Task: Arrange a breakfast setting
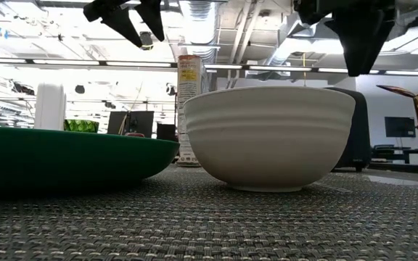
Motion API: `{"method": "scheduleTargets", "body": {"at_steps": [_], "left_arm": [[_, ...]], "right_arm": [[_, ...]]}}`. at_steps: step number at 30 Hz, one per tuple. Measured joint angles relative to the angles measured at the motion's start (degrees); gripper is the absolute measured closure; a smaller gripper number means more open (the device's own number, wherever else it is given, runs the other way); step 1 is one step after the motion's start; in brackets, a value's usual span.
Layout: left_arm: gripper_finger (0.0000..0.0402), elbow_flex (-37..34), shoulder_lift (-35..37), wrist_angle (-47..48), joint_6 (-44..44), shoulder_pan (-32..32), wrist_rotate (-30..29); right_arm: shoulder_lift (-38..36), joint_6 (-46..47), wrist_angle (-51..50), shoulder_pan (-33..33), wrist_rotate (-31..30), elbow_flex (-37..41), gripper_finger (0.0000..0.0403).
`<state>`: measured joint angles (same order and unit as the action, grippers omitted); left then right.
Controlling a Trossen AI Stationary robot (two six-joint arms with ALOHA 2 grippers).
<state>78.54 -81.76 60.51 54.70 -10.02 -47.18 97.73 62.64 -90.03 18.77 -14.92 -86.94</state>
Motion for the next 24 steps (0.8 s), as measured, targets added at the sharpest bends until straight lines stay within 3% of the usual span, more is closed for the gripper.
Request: {"method": "scheduleTargets", "body": {"at_steps": [12, 15, 19, 24], "left_arm": [[0.0121, 0.00, 0.00, 0.09, -1.24, 0.00, -1.27], [0.0121, 0.00, 0.00, 0.32, -1.57, 0.00, -1.25], [0.0121, 0.00, 0.00, 0.44, -1.96, 0.00, -1.54], [0.0121, 0.00, 0.01, 0.52, -2.19, 0.04, -2.67]], "right_arm": [[-6.62, -16.29, 0.00, -10.56, 1.15, 0.03, 0.0092], [-9.87, -20.65, 0.02, -12.36, 6.87, 0.05, 0.0092], [-15.80, -34.61, -0.08, -12.79, 17.12, 0.03, 0.0092], [-22.82, -44.96, 0.03, -14.41, 16.68, 0.03, 0.0092]]}}
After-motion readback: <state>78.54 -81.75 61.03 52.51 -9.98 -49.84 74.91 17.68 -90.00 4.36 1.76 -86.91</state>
